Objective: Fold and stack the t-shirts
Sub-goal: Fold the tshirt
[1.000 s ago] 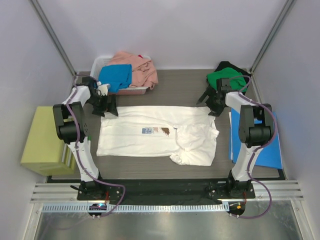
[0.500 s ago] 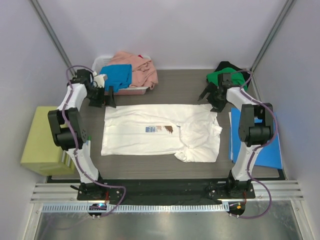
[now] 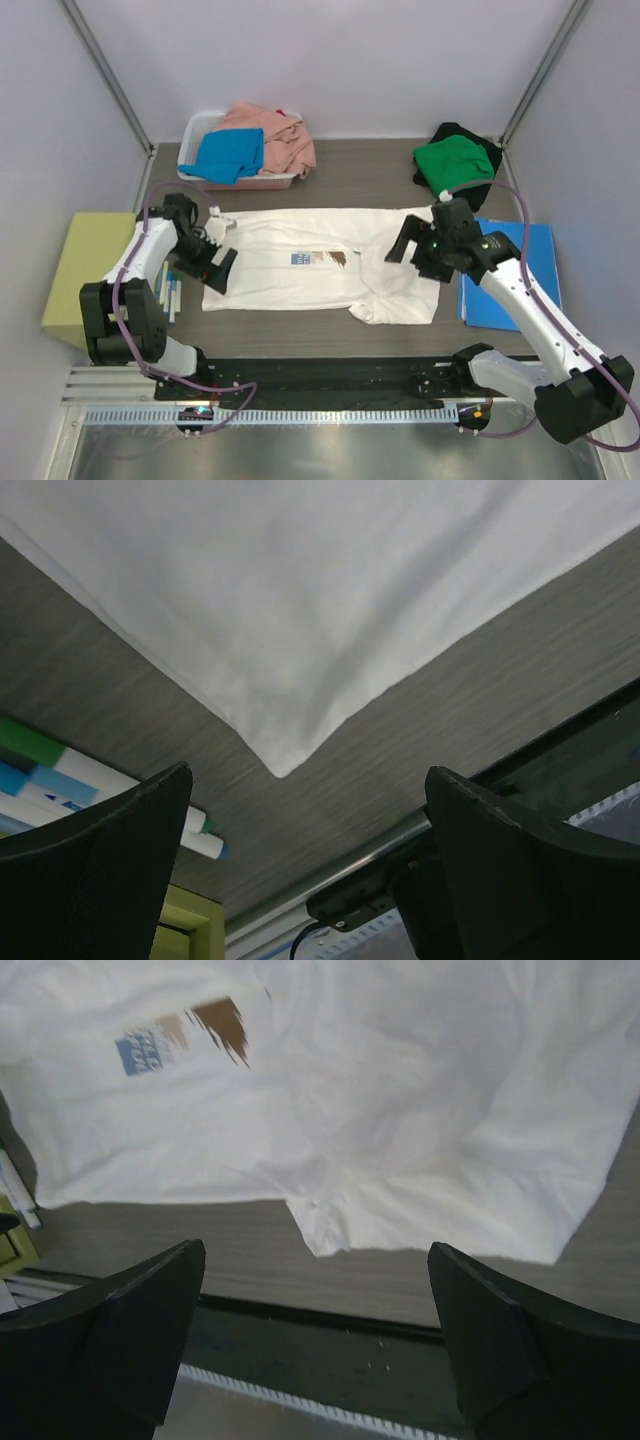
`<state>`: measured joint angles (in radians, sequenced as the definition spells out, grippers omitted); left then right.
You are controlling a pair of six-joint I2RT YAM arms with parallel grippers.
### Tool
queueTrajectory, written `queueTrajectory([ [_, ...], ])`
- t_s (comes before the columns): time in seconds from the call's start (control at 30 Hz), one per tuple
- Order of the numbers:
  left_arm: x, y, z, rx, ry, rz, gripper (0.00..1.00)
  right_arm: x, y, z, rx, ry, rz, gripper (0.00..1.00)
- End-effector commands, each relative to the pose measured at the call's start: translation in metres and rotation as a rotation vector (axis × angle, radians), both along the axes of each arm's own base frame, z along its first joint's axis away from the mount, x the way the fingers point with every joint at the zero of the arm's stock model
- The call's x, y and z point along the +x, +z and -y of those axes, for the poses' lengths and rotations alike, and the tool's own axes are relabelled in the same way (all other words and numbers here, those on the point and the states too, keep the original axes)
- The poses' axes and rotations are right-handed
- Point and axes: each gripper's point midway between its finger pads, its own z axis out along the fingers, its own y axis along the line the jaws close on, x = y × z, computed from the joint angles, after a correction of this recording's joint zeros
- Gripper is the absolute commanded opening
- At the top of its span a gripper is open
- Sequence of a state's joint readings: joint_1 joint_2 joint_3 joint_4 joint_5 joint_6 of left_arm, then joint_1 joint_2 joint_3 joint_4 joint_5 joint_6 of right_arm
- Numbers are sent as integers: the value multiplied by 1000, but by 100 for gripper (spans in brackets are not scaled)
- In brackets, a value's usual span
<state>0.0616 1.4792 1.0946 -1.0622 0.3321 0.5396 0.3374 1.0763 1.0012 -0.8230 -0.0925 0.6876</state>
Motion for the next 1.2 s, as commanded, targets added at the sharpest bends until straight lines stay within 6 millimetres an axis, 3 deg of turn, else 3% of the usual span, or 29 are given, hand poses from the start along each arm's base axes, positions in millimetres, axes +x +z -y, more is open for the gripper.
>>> queueTrajectory([
  [0.0,-35,-10,-18,104,-85,0,100,-79,-43,10,-72,-18,-265,100],
  [0.1,-43,-15,-13,74,-65,-17,100,-104,-57,21,-152,-15,-320,100],
  [0.2,-44,-14,-6,39,-52,-26,100,-114,-70,38,-245,-58,-340,100],
  [0.33,-40,-20,-6,40,-40,-16,100,-117,-87,43,-284,-87,-329,97],
  [0.43,-40,-28,-9,52,-29,-40,100,-116,-99,48,-318,-117,-345,95],
  [0.53,-38,-36,-13,76,-23,-32,100,-102,-103,53,-369,-125,-302,95],
  [0.77,-38,-50,-15,87,-5,-43,100,-87,-124,39,-352,-116,-311,90],
  [0.87,-36,-53,-15,87,2,-37,100,-84,-129,37,-361,-112,-321,83],
  [1.17,-31,-63,-14,88,29,-23,100,-82,-147,37,-376,-122,-342,77],
])
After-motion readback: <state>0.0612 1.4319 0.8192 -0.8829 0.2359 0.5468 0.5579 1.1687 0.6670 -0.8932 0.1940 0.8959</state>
